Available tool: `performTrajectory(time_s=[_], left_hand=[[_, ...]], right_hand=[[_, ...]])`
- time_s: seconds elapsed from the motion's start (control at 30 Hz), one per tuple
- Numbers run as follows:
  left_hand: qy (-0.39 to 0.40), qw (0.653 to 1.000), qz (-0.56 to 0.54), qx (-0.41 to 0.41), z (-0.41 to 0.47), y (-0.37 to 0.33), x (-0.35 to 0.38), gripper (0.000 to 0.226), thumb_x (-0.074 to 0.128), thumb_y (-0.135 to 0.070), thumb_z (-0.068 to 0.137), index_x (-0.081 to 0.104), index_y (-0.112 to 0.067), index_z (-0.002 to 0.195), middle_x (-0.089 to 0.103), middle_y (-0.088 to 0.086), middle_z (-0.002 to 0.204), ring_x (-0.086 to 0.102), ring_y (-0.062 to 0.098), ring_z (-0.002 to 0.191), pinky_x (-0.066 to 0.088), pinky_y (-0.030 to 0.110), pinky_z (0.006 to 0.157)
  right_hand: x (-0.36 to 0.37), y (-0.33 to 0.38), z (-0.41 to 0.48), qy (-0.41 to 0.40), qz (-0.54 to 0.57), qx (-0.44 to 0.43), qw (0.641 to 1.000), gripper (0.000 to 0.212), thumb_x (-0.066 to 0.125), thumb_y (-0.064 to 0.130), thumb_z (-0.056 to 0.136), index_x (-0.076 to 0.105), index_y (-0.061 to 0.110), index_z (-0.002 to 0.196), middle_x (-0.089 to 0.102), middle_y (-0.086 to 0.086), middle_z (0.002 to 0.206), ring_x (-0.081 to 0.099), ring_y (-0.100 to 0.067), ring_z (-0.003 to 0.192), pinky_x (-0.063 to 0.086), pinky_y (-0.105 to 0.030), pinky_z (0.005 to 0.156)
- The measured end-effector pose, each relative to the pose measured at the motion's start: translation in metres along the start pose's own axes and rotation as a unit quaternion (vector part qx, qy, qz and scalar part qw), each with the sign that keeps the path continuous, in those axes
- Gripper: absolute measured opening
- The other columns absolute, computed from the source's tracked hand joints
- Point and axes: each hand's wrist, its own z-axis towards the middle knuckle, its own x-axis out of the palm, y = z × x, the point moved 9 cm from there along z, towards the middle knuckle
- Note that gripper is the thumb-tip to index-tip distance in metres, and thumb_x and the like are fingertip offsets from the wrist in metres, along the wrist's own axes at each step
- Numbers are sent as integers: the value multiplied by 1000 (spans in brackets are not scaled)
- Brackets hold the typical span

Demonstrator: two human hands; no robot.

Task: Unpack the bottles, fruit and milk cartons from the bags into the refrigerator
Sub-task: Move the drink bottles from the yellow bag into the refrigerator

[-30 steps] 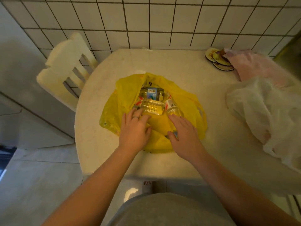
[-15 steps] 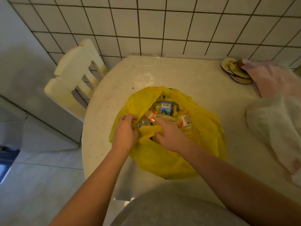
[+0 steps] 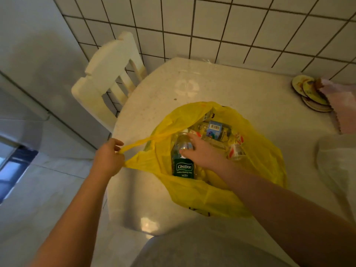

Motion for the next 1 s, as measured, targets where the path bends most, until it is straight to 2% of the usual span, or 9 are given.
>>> performTrajectory(time_s=[0.07, 0.13, 0.23, 0.33, 0.43, 0.53, 0.63, 0.73, 1.0], left_hand=[[133, 990, -27, 36, -15, -16, 20, 59, 74, -12, 86, 49, -18, 140, 51, 8, 135, 55, 25, 110, 49, 31, 78], [196, 975, -68, 78, -32, -39, 30, 74, 76, -21, 83, 39, -26, 148, 41, 5, 148, 42, 25, 133, 41, 37, 101], [115, 978, -78, 155, -49, -77, 24, 65, 64, -24, 82, 43, -35, 142, 39, -2, 150, 33, 22, 139, 32, 39, 111], [-2, 954, -92, 285, -79, -126, 18, 41, 58, -14, 79, 61, -27, 118, 51, -5, 124, 41, 12, 118, 32, 15, 97], [34, 932, -35, 360, -89, -154, 48, 25, 57, -6, 87, 68, -17, 106, 63, -2, 108, 54, 11, 102, 44, 23, 90], [82, 926, 112, 351, -77, -160, 88, 27, 53, -17, 93, 66, -22, 117, 67, 0, 118, 58, 21, 109, 48, 37, 90], [35, 904, 279, 322, -64, -159, 103, 38, 53, -37, 92, 61, -22, 126, 56, 2, 137, 47, 27, 127, 38, 42, 101], [-38, 899, 335, 279, -45, -159, 98, 50, 61, -35, 90, 52, -16, 136, 45, 6, 145, 39, 31, 132, 35, 45, 104], [-21, 914, 374, 155, 2, -153, 98, 57, 65, -27, 91, 43, 0, 137, 50, 23, 139, 45, 39, 128, 38, 44, 106]], right_hand=[[3, -2, 5, -5, 31, 34, 999, 82, 69, 46, 88, 26, 25, 155, 42, -5, 153, 49, -27, 131, 49, -35, 92], [6, -3, 10, -5, 67, 70, 995, 85, 72, 47, 84, 30, 21, 153, 47, -7, 147, 53, -28, 124, 50, -34, 86], [11, -5, 13, 11, 125, 109, 986, 71, 77, 41, 80, 47, 15, 139, 58, -7, 131, 59, -23, 106, 49, -29, 70], [9, -12, 11, -12, 173, 103, 979, 40, 76, 32, 80, 62, 16, 114, 67, -4, 105, 64, -23, 94, 50, -31, 70], [-3, -24, 0, -60, 230, 99, 966, 22, 69, 25, 83, 65, 14, 101, 69, -7, 96, 66, -22, 90, 55, -39, 80], [-16, -37, -11, -104, 289, 90, 947, 9, 65, 25, 89, 61, 17, 91, 67, -4, 89, 63, -19, 84, 53, -35, 73], [-28, -49, -23, -153, 337, 107, 923, 47, 69, 37, 79, 55, 12, 117, 65, -8, 110, 64, -24, 99, 54, -36, 72], [-41, -50, -29, -188, 359, 81, 910, 67, 70, 39, 69, 51, 9, 126, 64, -11, 114, 66, -28, 103, 53, -31, 65], [-64, -34, -44, -236, 349, 49, 906, 43, 65, 22, 91, 44, 19, 128, 58, 0, 113, 60, -13, 96, 47, -24, 62]])
